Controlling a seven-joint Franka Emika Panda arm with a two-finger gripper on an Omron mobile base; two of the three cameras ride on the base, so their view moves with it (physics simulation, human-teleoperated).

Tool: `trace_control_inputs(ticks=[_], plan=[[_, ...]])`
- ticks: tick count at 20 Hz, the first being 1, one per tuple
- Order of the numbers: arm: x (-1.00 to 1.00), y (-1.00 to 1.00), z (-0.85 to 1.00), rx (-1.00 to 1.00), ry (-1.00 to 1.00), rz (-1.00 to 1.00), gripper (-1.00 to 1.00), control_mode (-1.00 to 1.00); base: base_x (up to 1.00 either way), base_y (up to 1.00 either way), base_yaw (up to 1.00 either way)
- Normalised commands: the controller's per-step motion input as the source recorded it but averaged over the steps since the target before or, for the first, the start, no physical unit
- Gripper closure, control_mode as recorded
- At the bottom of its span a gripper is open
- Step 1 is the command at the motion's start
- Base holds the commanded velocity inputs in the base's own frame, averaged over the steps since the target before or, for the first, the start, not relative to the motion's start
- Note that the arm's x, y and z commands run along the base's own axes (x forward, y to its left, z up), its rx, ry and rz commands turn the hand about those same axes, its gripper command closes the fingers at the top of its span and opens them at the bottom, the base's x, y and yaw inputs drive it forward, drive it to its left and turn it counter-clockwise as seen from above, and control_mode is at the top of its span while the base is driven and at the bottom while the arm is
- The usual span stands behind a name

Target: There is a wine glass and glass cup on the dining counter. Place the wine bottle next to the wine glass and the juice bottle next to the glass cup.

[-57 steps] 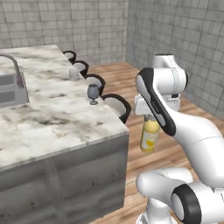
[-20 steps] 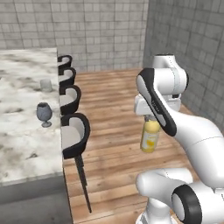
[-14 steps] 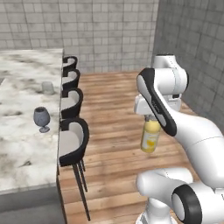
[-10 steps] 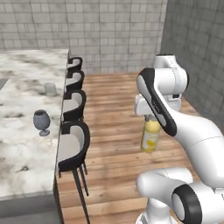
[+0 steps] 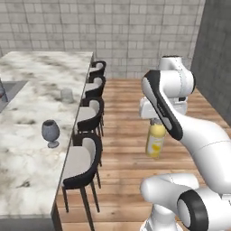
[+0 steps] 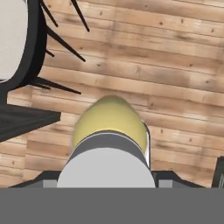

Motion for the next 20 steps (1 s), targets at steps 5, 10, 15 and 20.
trace_control_inputs(ticks=[5,10,15,20], plan=[[0.0,0.0,0.0,0.0,0.0,0.0,1.0,1.0,0.56,-0.36,0.29],[0.0,0.0,0.0,0.0,0.0,0.0,1.0,1.0,0.57,-0.35,0.29],[0.0,0.0,0.0,0.0,0.0,0.0,1.0,1.0,0.55,-0.36,0.29],[0.0,0.0,0.0,0.0,0.0,0.0,1.0,1.0,0.46,-0.34,0.37]])
